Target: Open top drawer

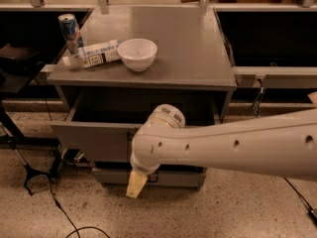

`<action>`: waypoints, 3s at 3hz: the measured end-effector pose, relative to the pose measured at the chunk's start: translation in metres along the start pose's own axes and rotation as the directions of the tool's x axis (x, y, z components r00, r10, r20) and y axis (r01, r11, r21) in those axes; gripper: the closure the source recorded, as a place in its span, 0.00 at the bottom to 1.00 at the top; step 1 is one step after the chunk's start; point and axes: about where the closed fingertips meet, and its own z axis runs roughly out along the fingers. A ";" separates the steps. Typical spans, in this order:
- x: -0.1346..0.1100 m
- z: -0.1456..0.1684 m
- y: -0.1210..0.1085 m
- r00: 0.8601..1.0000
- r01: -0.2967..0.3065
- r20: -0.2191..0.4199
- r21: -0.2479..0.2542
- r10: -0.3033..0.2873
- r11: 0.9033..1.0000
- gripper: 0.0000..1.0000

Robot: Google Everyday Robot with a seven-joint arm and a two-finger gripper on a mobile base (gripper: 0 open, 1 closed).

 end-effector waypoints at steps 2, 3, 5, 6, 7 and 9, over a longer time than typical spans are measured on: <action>0.005 -0.019 0.022 0.995 -0.017 0.101 0.098 0.007 0.995 0.00; 0.005 -0.024 0.030 0.992 -0.016 0.129 0.118 0.001 0.993 0.00; 0.002 -0.041 0.033 0.986 -0.030 0.167 0.164 0.002 0.986 0.00; -0.003 -0.053 0.023 0.984 -0.025 0.176 0.199 -0.010 0.980 0.00; -0.011 -0.052 0.012 0.984 -0.009 0.174 0.203 -0.027 0.979 0.00; -0.017 -0.034 -0.010 0.988 0.035 0.145 0.164 -0.059 0.986 0.00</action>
Offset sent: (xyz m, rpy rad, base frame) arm -0.0439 -0.0045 0.0172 0.1284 -0.1844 -0.0394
